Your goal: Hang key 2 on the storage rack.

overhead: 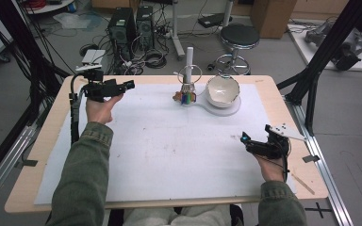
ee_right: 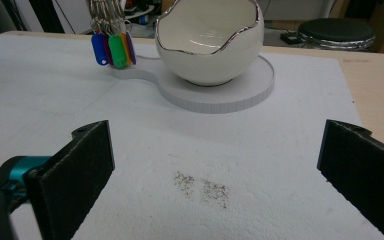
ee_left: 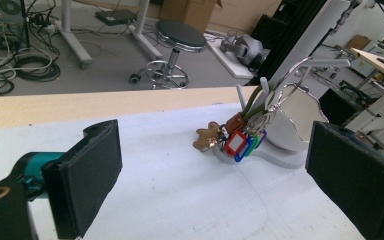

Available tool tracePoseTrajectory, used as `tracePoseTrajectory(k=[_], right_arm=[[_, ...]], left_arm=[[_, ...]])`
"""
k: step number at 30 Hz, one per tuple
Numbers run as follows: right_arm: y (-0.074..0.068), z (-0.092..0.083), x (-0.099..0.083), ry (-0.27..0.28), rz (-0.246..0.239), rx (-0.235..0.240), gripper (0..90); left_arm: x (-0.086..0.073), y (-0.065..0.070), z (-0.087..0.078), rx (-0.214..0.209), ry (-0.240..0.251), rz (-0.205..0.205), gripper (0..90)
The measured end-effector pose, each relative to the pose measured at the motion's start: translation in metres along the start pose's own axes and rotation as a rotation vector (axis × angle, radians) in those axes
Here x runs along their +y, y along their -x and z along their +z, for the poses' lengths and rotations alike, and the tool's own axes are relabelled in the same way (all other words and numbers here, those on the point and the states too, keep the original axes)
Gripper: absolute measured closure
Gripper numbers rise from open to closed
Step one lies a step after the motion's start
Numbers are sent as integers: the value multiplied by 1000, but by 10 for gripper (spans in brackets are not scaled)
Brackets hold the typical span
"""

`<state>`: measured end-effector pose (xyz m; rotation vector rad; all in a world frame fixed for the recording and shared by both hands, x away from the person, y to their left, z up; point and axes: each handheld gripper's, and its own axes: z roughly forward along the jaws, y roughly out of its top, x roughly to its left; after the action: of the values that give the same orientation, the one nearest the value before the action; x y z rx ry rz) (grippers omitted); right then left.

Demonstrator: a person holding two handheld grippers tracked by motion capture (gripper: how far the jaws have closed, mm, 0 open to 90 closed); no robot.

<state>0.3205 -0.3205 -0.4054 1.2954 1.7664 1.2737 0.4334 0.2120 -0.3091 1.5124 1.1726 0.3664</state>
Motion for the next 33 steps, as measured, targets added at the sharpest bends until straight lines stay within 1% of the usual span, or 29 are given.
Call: tracePoseTrajectory(k=[4, 6, 7, 9, 10, 11, 14, 21, 24, 25, 28, 33], right_arm=[[0, 0, 0, 1, -1, -2, 7], [0, 0, 0, 0, 0, -1, 7], [0, 0, 0, 0, -1, -1, 7], [1, 0, 0, 0, -2, -3, 7], [1, 0, 0, 0, 0, -3, 7], [1, 0, 0, 0, 0, -3, 7], [1, 0, 0, 0, -4, -2, 7], [-1, 0, 0, -2, 2, -2, 7], [-1, 0, 0, 1, -6, -3, 7], [-1, 0, 0, 1, -5, -2, 7], [-1, 0, 0, 1, -2, -4, 7], [-1, 0, 0, -2, -5, -4, 7]], left_arm=[[-2, 0, -4, 7, -3, 8, 83], [-4, 1, -8, 7, 16, 5, 83], [-5, 1, -10, 10, 17, 4, 83], [-8, -1, -14, 22, 12, 13, 83], [-9, -1, -16, 28, 17, 8, 84], [-11, -3, -18, 32, 19, 9, 83], [-16, -8, -25, 38, 34, -11, 84], [-29, -18, -38, 71, 30, -16, 84], [-34, -23, -43, 84, 28, -19, 84], [-36, -25, -45, 87, 37, -27, 84], [-40, -29, -50, 93, 49, -36, 83], [-46, -34, -57, 114, 46, -35, 84]])
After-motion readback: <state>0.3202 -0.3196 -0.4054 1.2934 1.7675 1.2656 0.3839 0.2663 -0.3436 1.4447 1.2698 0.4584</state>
